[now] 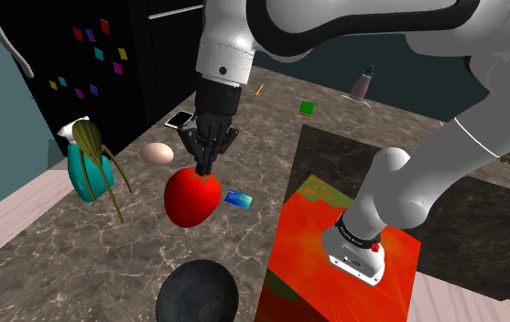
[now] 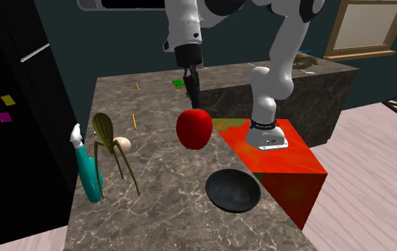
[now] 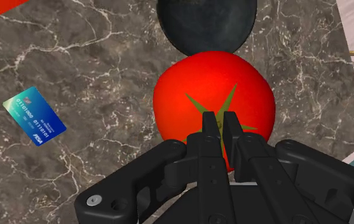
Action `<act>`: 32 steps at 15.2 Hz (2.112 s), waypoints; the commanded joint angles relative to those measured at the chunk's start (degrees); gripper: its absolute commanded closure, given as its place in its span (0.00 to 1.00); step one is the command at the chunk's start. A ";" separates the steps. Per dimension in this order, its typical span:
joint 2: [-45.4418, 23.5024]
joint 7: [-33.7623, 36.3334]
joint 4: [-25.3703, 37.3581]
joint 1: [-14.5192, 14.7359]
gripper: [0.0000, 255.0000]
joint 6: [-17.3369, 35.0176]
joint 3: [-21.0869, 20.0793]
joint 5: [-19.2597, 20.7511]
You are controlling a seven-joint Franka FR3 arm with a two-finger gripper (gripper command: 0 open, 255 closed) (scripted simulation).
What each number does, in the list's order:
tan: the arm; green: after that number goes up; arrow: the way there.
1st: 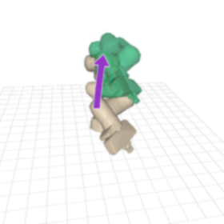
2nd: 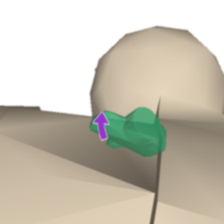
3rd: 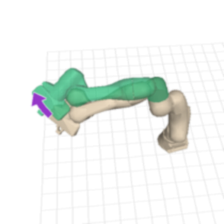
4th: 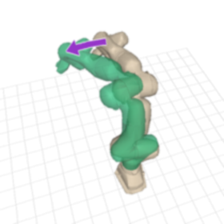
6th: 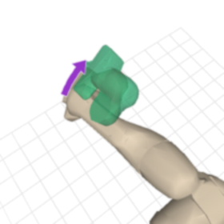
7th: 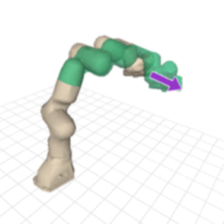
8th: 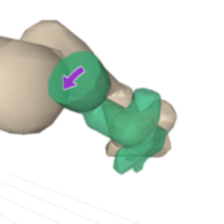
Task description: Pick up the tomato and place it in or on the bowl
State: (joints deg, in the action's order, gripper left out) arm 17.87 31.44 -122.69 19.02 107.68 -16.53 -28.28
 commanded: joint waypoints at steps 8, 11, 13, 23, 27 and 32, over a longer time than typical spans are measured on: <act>4.19 12.06 2.22 4.30 1.00 -1.19 -7.00 -2.31; 4.34 14.92 2.88 5.20 1.00 -0.65 -9.06 -2.73; 4.36 14.38 1.38 5.31 1.00 0.74 -9.28 -3.03; 3.67 11.75 -5.43 5.85 1.00 7.88 -10.53 -4.62; 2.99 10.70 -7.85 6.06 1.00 10.83 -11.09 -5.28; 1.80 9.37 -10.62 6.33 1.00 14.61 -11.84 -6.14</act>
State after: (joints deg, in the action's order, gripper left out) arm 19.91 41.26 -132.56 25.31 121.36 -28.27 -34.19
